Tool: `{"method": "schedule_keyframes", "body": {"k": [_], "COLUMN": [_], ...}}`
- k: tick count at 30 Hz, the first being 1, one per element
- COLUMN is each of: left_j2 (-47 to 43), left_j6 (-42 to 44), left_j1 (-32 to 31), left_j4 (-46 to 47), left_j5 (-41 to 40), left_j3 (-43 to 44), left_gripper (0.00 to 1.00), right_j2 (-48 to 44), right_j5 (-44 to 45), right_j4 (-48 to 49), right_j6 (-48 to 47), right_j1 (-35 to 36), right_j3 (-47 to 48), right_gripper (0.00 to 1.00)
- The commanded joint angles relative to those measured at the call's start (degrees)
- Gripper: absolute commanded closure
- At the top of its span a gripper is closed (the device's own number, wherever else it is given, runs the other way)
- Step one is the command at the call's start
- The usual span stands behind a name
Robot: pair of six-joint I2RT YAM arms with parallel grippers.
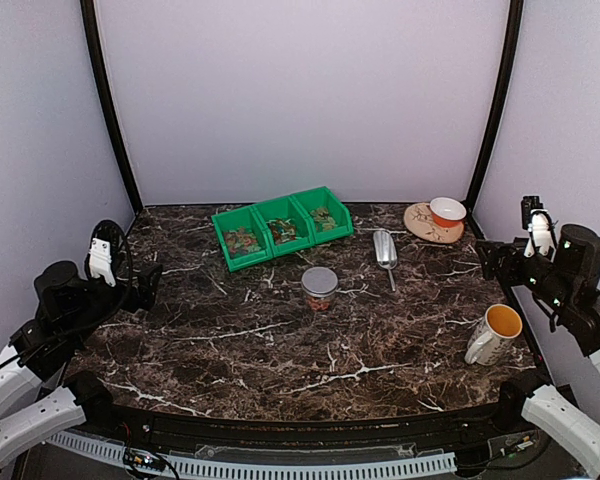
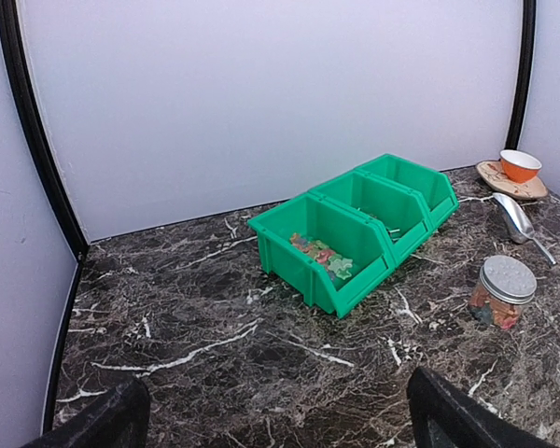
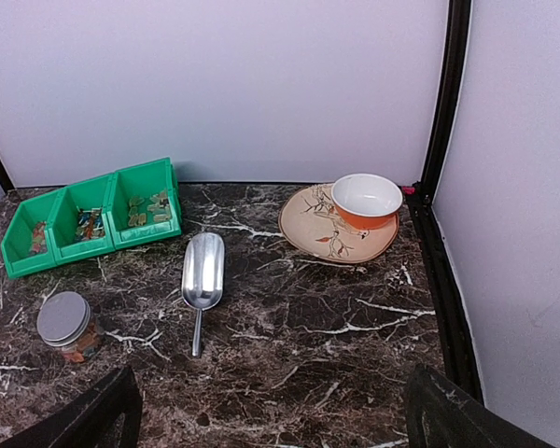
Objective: Pack the candies
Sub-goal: Reset both arms
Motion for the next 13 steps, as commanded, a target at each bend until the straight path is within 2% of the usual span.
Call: {"method": "schedule_keyframes", "body": {"k": [1, 13], "left_j2": [1.09, 1.45], "left_j6": [0.8, 0.84], "left_j1": [0.52, 0.89], "left_j4": [2.5, 1.99], "left_j5": [-0.31, -0.46], "left_j3": [-0.6, -0.59], "left_gripper": [0.01, 0.01], "right_j2": [-0.08, 1.0], "right_j5": [0.23, -0.03], "right_j4": [2.77, 2.77], "right_j6": [-0.19, 0.28], "right_j1": [0.09, 0.09], "right_j3": [-0.58, -0.45], "right_gripper": [0.02, 0.02]}}
